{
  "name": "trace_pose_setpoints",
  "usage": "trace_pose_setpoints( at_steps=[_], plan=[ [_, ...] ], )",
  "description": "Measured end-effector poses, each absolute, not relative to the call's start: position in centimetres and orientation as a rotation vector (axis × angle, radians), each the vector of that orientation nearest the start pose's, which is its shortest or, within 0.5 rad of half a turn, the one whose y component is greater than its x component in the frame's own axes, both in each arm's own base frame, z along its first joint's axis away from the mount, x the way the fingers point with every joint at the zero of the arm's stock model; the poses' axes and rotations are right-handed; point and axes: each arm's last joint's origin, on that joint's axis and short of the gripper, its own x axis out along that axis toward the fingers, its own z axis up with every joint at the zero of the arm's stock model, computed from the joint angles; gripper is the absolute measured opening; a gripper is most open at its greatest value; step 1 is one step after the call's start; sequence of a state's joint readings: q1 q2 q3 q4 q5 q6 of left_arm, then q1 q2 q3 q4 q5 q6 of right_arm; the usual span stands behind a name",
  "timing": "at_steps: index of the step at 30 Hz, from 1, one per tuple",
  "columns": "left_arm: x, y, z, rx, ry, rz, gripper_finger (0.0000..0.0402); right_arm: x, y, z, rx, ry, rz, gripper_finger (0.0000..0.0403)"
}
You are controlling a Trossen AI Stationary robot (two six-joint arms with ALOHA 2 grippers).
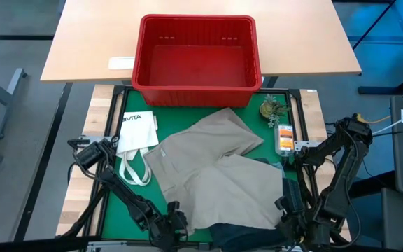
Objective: Fold Laundry from Bin
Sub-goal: Fold the brown shorts
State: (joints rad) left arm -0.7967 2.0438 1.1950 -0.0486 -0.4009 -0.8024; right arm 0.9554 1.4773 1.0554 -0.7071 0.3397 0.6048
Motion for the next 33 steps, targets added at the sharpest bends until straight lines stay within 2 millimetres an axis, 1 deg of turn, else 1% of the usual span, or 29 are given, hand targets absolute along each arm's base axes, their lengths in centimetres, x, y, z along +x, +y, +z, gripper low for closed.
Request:
trace_pose_setpoints(
  at_steps=[7, 11, 13, 15, 17, 19, 22, 24, 25, 29, 33],
  plan=[
    [29.0, -28.3, 12.0, -0.249, 0.857, -0.074, 0.0192, 17.2, 22.7, 23.5, -0.139, 1.020, 0.253, 0.0003],
    [28.7, -28.0, 11.8, -0.212, 0.896, -0.052, 0.0190, 17.2, 22.7, 23.5, -0.139, 1.020, 0.254, 0.0002],
    [28.5, -27.8, 11.7, -0.177, 0.917, -0.023, 0.0182, 17.2, 22.7, 23.5, -0.139, 1.019, 0.254, 0.0004],
    [28.2, -27.5, 11.5, -0.151, 0.938, 0.003, 0.0165, 17.2, 22.7, 23.5, -0.138, 1.019, 0.254, 0.0004],
    [28.2, -27.4, 11.5, -0.149, 0.946, 0.015, 0.0139, 17.2, 22.7, 23.5, -0.137, 1.018, 0.255, 0.0003],
    [28.3, -27.3, 11.5, -0.162, 0.942, 0.024, 0.0108, 17.2, 22.7, 23.6, -0.136, 1.020, 0.257, 0.0002],
    [28.3, -27.5, 11.7, -0.190, 0.935, 0.032, 0.0053, 17.4, 23.0, 24.6, -0.114, 1.001, 0.271, 0.0002],
    [28.4, -27.9, 12.1, -0.199, 0.944, 0.028, 0.0018, 17.6, 23.2, 25.5, -0.103, 0.990, 0.277, 0.0002],
    [28.5, -28.2, 12.4, -0.199, 0.954, 0.020, 0.0010, 17.6, 23.3, 25.9, -0.102, 0.988, 0.278, 0.0002],
    [28.7, -29.4, 14.4, -0.194, 1.047, -0.029, 0.0003, 17.8, 23.4, 27.9, -0.108, 0.957, 0.252, 0.0002],
    [28.6, -30.7, 17.6, -0.157, 1.104, -0.039, 0.0002, 17.8, 23.0, 29.9, -0.150, 0.934, 0.203, 0.0001]
  ],
)
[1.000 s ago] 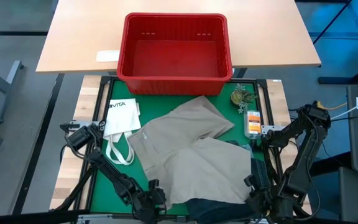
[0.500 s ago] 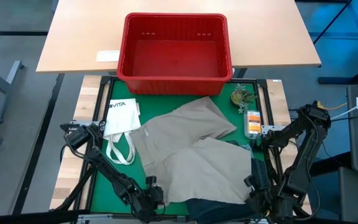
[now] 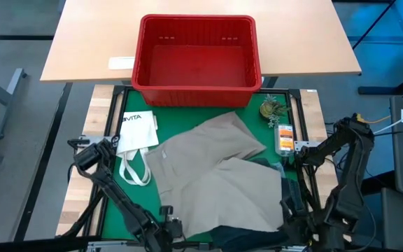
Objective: Fold Laundry from Bin
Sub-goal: Fold the brown shorts
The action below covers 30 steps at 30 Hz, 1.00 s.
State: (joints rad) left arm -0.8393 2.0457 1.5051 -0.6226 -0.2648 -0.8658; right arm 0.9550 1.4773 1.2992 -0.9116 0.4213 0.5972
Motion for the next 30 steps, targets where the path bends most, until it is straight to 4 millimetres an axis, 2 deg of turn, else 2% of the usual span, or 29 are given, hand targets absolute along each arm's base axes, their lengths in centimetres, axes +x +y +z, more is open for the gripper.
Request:
trace_pose_setpoints(
  at_steps=[4, 9, 12, 16, 24, 30],
  plan=[
    [28.0, -31.5, 21.1, -0.114, 1.124, 0.021, 0.0001, 17.6, 22.3, 31.7, -0.225, 0.896, 0.107, 0.0002],
    [26.9, -31.3, 25.1, -0.092, 1.113, 0.176, 0.0001, 17.9, 20.6, 34.2, -0.316, 0.836, -0.051, 0.0002],
    [26.5, -30.6, 27.3, -0.086, 1.109, 0.280, 0.0001, 18.4, 18.9, 36.0, -0.333, 0.816, -0.143, 0.0002],
    [25.8, -29.4, 29.6, -0.069, 1.125, 0.383, 0.0000, 18.9, 15.6, 37.8, -0.330, 0.839, -0.264, 0.0002],
    [25.7, -27.2, 32.3, -0.069, 0.994, 0.467, 0.0000, 18.3, 7.9, 40.0, -0.250, 0.895, -0.507, 0.0002],
    [27.2, -24.6, 32.1, -0.038, 0.959, 0.552, 0.0000, 18.4, 3.4, 40.3, -0.275, 0.956, -0.638, 0.0003]
  ],
)
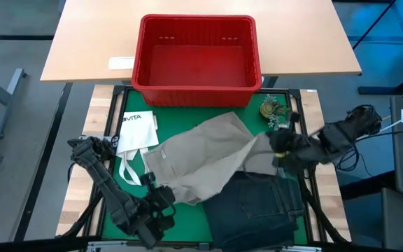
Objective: Fold Laundry from Bin
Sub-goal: Fold the brown shorts
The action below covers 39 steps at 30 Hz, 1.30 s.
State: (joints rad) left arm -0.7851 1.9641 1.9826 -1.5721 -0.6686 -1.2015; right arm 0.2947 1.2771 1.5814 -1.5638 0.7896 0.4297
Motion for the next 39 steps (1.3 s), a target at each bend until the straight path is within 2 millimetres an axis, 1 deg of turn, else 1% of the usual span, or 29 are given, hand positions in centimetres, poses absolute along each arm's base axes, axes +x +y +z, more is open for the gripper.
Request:
trace_pose_setpoints(
  at_steps=[5, 8, 10, 13, 15, 16, 18, 22, 26, 31, 35, 39],
  plan=[
    [28.6, -21.7, 31.1, -0.024, 1.024, 0.622, 0.0000, 19.0, 0.5, 40.2, -0.296, 1.024, -0.718, 0.0003],
    [28.4, -19.5, 32.0, -0.021, 1.041, 0.634, 0.0000, 19.6, -1.1, 40.4, -0.288, 1.032, -0.713, 0.0003],
    [27.9, -18.0, 32.8, -0.034, 1.032, 0.643, 0.0000, 19.9, -2.2, 40.5, -0.274, 1.034, -0.700, 0.0003],
    [26.7, -15.8, 33.7, -0.073, 1.020, 0.671, 0.0000, 20.4, -4.1, 40.5, -0.236, 1.033, -0.677, 0.0003],
    [25.5, -14.5, 33.9, -0.114, 1.009, 0.709, 0.0000, 20.7, -5.6, 40.5, -0.201, 1.029, -0.667, 0.0003],
    [24.9, -13.8, 33.6, -0.129, 1.014, 0.730, 0.0000, 20.9, -6.4, 40.4, -0.186, 1.030, -0.663, 0.0003],
    [23.9, -12.6, 32.8, -0.168, 1.032, 0.781, 0.0000, 21.2, -7.9, 40.3, -0.157, 1.027, -0.660, 0.0003],
    [22.3, -10.8, 30.0, -0.188, 1.093, 0.892, 0.0000, 21.8, -11.0, 39.2, -0.084, 1.066, -0.678, 0.0003],
    [21.7, -9.6, 26.9, -0.138, 1.157, 0.983, 0.0000, 22.7, -13.9, 37.6, -0.036, 1.140, -0.706, 0.0003],
    [21.4, -8.3, 23.3, -0.130, 1.200, 1.044, 0.0000, 24.3, -17.1, 34.8, 0.004, 1.223, -0.724, 0.0003],
    [20.8, -7.5, 22.0, -0.101, 1.232, 1.084, 0.0000, 25.5, -18.8, 32.9, 0.024, 1.268, -0.733, 0.0003],
    [20.6, -7.1, 21.5, -0.089, 1.249, 1.103, 0.0000, 26.7, -19.7, 31.2, 0.027, 1.306, -0.724, 0.0003]
  ],
)
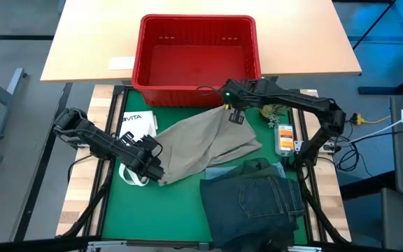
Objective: Fold Laundry from Bin
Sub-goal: Fold the brown shorts
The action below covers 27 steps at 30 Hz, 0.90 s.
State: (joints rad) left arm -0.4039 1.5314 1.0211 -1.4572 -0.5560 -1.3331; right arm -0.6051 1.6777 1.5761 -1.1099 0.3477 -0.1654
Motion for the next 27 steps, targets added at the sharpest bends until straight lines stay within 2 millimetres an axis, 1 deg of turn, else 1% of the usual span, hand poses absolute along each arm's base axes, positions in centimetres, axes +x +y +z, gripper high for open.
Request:
trace_pose_setpoints(
  at_steps=[4, 6, 11, 13, 16, 19, 23, 27],
  plan=[
    [20.5, -7.1, 21.4, -0.089, 1.251, 1.102, 0.0002, 27.4, -20.1, 29.9, 0.032, 1.344, -0.711, 0.0003],
    [20.5, -7.1, 21.4, -0.065, 1.267, 1.082, 0.0013, 27.7, -20.2, 29.4, 0.034, 1.359, -0.706, 0.0003],
    [20.5, -7.2, 21.4, -0.040, 1.276, 1.064, 0.0064, 27.9, -20.4, 29.1, 0.035, 1.364, -0.708, 0.0003],
    [20.5, -7.2, 21.4, -0.039, 1.274, 1.065, 0.0086, 27.9, -20.4, 29.1, 0.031, 1.365, -0.714, 0.0009],
    [20.5, -7.1, 21.4, -0.063, 1.257, 1.086, 0.0109, 27.9, -20.5, 29.1, 0.032, 1.364, -0.724, 0.0041],
    [20.7, -7.1, 21.8, -0.069, 1.258, 1.082, 0.0118, 27.8, -20.5, 29.1, 0.044, 1.358, -0.764, 0.0092],
    [21.2, -7.3, 23.3, -0.030, 1.283, 1.027, 0.0118, 27.8, -20.6, 29.1, 0.021, 1.368, -0.802, 0.0160],
    [21.4, -7.6, 25.0, 0.084, 1.352, 0.929, 0.0116, 27.6, -20.5, 29.1, 0.001, 1.394, -0.801, 0.0205]
  ],
)
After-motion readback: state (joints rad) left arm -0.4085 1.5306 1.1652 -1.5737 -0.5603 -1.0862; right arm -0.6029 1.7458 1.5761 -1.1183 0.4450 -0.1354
